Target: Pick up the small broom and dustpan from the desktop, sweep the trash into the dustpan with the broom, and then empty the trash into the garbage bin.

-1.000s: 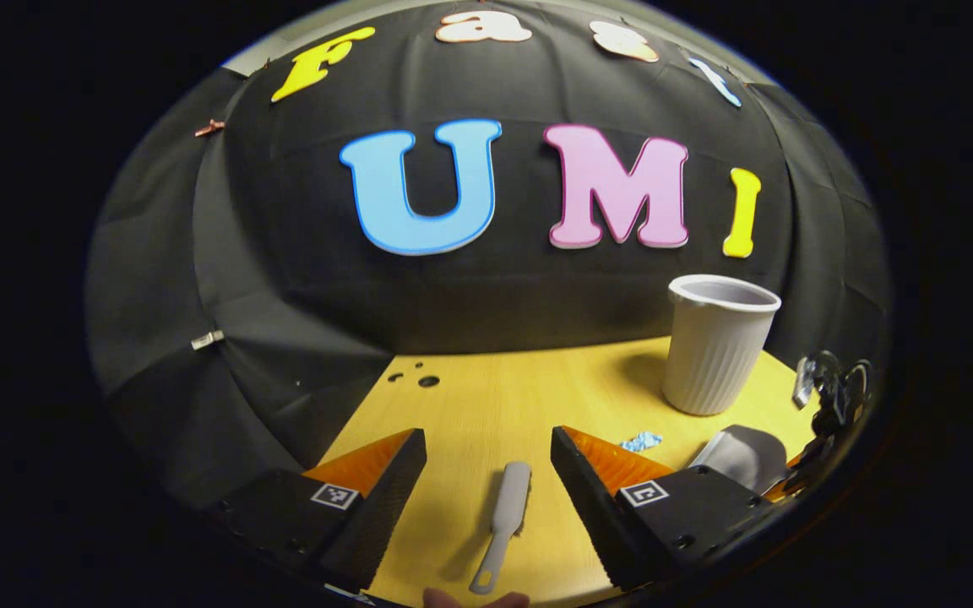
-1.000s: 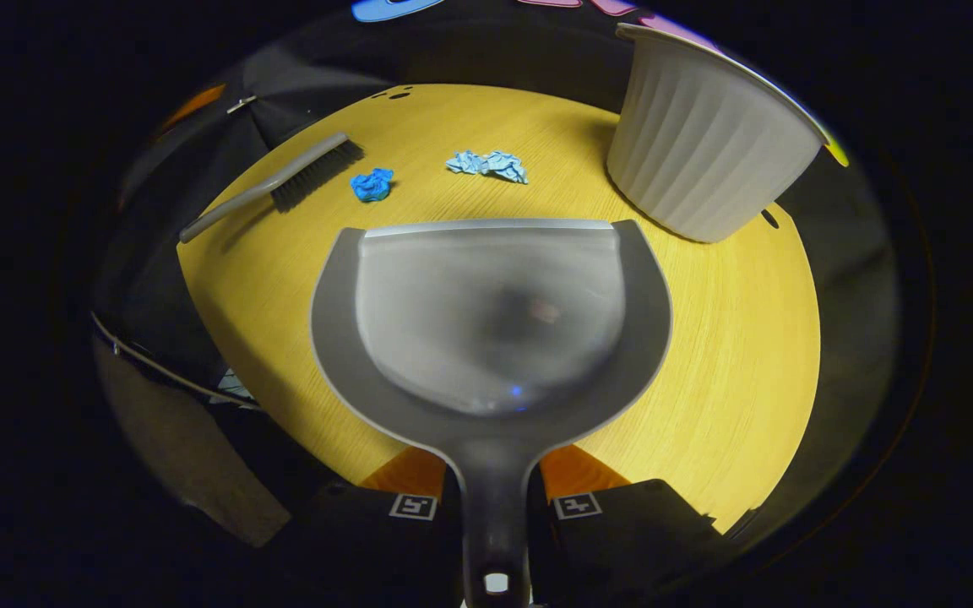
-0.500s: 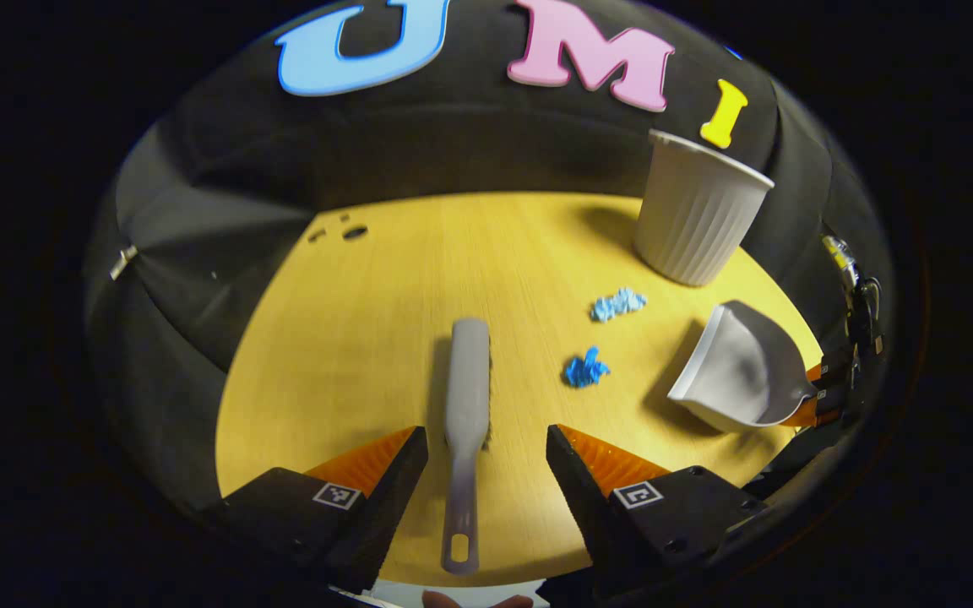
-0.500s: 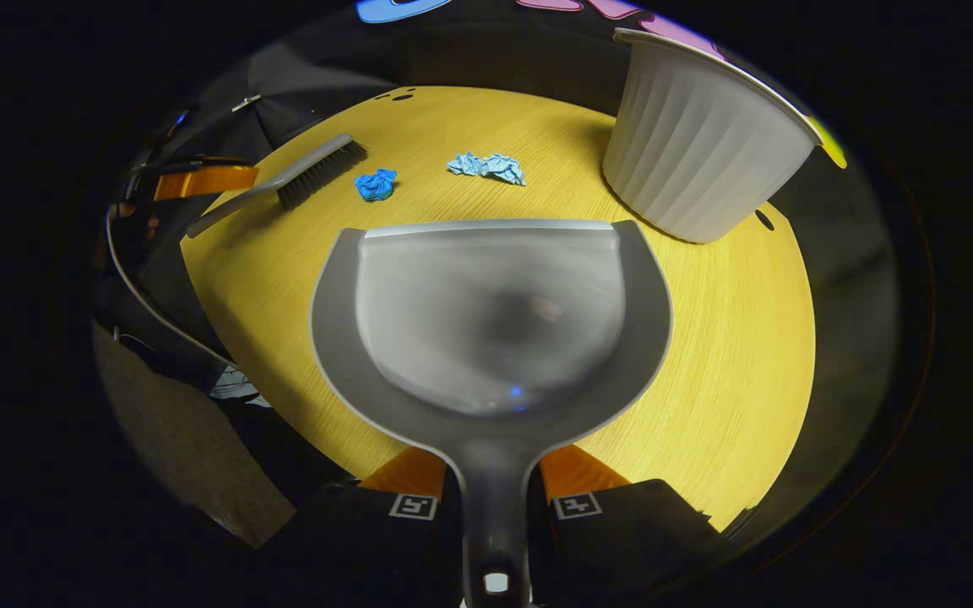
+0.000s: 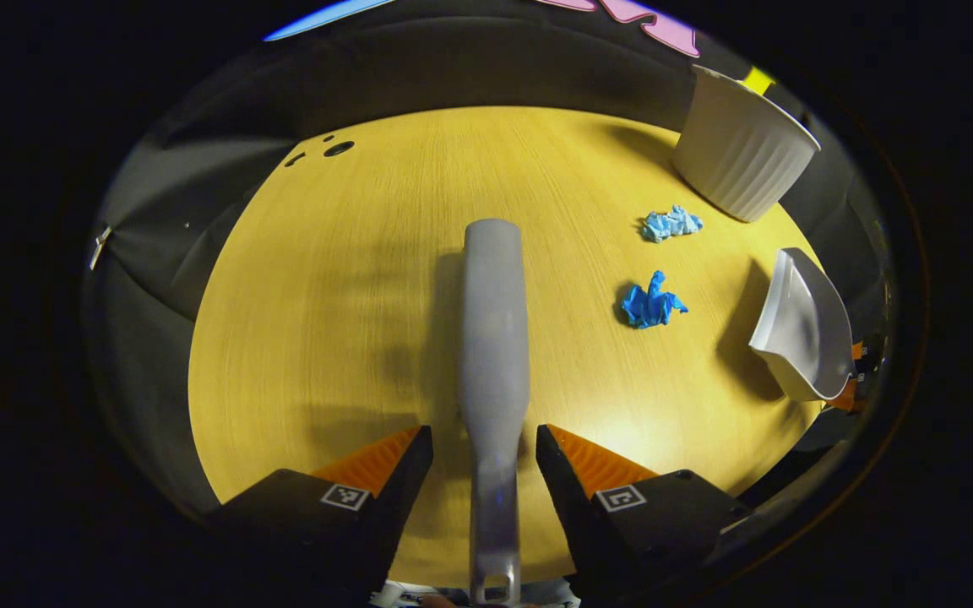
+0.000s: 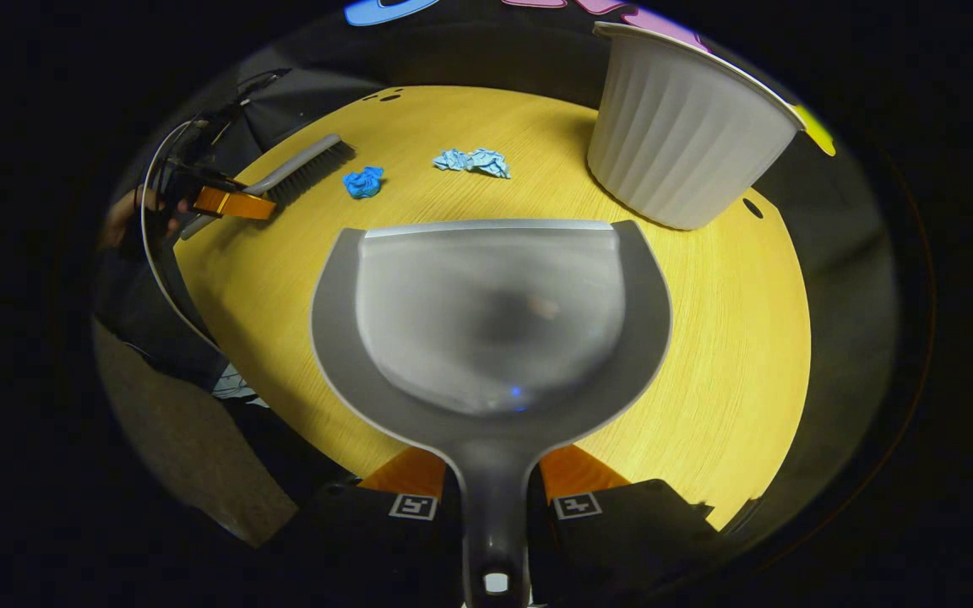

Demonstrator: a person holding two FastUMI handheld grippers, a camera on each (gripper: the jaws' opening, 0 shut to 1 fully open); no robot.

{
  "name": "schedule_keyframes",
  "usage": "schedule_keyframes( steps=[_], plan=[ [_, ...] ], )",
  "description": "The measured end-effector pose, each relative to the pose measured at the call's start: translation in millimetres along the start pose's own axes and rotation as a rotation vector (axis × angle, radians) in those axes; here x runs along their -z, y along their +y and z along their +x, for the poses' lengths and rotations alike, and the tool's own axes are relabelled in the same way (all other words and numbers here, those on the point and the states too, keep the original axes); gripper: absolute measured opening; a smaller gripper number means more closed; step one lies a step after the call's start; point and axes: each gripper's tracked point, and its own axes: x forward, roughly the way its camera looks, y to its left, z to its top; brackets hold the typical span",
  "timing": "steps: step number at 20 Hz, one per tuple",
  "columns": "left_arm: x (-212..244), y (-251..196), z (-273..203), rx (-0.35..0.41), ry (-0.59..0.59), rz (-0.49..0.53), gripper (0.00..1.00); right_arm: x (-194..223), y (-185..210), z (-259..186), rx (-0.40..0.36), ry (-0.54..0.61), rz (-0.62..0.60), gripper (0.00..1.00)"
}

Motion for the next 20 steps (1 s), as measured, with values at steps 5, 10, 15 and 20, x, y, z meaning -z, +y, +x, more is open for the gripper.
schedule_keyframes(
  steps=[5,10,15,20],
  plan=[
    [4,-1,11,-0.003,0.041,0.016,0.75,1,2,-2,-0.015,0.018,-0.007,0.35],
    [5,-2,13,-0.020,0.080,0.003,0.39,-7,11,-8,-0.043,0.053,-0.050,0.35],
    [-39,-10,22,-0.025,0.029,0.124,0.26,-15,12,-10,-0.040,0.137,-0.096,0.35],
    [-87,-44,38,0.060,-0.015,0.224,0.26,-28,6,1,-0.045,0.186,-0.131,0.35]
  ],
)
